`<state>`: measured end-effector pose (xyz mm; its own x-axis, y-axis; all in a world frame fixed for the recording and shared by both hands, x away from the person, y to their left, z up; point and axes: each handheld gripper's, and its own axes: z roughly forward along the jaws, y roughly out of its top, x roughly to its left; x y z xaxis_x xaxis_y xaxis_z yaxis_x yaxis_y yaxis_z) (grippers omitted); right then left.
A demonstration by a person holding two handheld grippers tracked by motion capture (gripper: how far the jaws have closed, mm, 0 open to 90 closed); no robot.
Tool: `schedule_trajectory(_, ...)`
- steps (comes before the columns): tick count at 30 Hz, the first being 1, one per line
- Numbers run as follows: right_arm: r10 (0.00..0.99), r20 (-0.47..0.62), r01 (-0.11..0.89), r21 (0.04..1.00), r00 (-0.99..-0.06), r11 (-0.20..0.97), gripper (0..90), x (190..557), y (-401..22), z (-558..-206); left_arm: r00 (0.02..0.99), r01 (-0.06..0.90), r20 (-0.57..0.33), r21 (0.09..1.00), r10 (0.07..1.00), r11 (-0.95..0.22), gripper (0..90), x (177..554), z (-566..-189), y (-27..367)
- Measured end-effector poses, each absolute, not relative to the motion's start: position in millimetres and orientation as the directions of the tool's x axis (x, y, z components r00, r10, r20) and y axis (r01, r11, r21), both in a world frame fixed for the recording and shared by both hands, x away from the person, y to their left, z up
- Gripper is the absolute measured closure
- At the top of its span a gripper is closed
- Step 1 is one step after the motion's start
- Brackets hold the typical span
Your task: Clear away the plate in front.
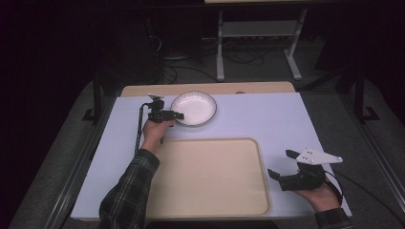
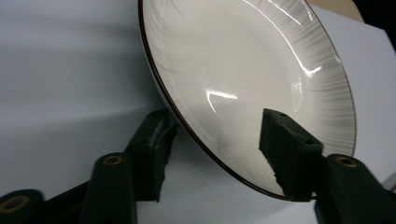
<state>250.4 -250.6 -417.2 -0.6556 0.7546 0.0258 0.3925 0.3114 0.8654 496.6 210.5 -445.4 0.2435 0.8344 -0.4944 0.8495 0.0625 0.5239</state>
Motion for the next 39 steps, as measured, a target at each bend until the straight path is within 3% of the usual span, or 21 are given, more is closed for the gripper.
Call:
schedule_trajectory(9, 0.754, 0.024, 0.394, 0.863, -0.656, 0.315, 5.0, 250.6, -249.9, -417.6, 0.209, 0.866, -0.51, 0.493, 0.835, 0.085, 61.9, 497.5, -447.2, 212.8)
schedule_trajectory(17, 0.752, 0.021, 0.394, 0.861, -0.659, 0.321, 5.3, 251.0, -248.9, -418.2, 0.202, 0.869, -0.508, 0.488, 0.837, 0.086, 63.4, 497.9, -447.6, 212.9)
schedule_trajectory(22, 0.75, 0.022, 0.394, 0.861, -0.661, 0.322, 5.3, 250.6, -248.4, -418.2, 0.205, 0.864, -0.491, 0.497, 0.847, 0.079, 70.2, 497.3, -447.8, 212.3)
schedule_trajectory(32, 0.751, 0.023, 0.399, 0.858, -0.66, 0.324, 5.4, 251.0, -248.0, -418.6, 0.171, 0.869, -0.589, 0.468, 0.79, 0.161, 77.1, 496.3, -454.6, 220.5)
schedule_trajectory(39, 0.752, 0.021, 0.398, 0.858, -0.659, 0.324, 5.4, 251.1, -248.8, -418.6, 0.188, 0.859, -0.592, 0.486, 0.784, 0.16, 80.6, 493.1, -451.6, 221.4)
